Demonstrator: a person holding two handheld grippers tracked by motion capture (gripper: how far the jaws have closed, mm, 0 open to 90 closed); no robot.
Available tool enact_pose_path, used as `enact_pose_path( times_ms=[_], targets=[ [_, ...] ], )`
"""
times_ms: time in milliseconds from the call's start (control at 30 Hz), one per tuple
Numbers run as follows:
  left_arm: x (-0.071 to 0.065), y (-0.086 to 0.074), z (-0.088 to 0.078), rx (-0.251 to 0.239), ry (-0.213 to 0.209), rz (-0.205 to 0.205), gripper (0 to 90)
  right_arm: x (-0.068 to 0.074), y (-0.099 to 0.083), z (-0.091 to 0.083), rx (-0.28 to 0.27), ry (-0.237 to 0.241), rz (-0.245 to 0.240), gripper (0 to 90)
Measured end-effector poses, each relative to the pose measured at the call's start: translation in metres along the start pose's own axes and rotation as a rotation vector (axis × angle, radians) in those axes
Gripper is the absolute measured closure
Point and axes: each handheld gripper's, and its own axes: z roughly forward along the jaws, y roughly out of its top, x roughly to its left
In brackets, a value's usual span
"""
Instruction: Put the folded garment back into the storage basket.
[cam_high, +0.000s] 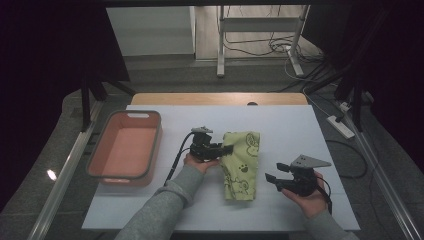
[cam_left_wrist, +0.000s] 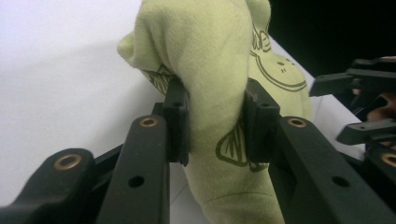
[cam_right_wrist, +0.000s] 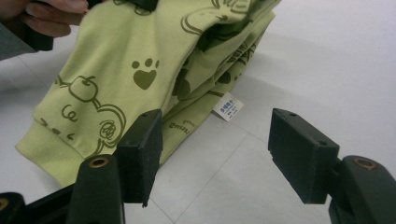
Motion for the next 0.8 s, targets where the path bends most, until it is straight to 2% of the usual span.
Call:
enact_pose_path(
  times_ms=[800],
  targets=[
    [-0.001,0.008,-0.021,-0.06,-0.032,0.004,67.2,0.0,0.0,0.004,0.001,0.011,0.003,36.5]
  ],
)
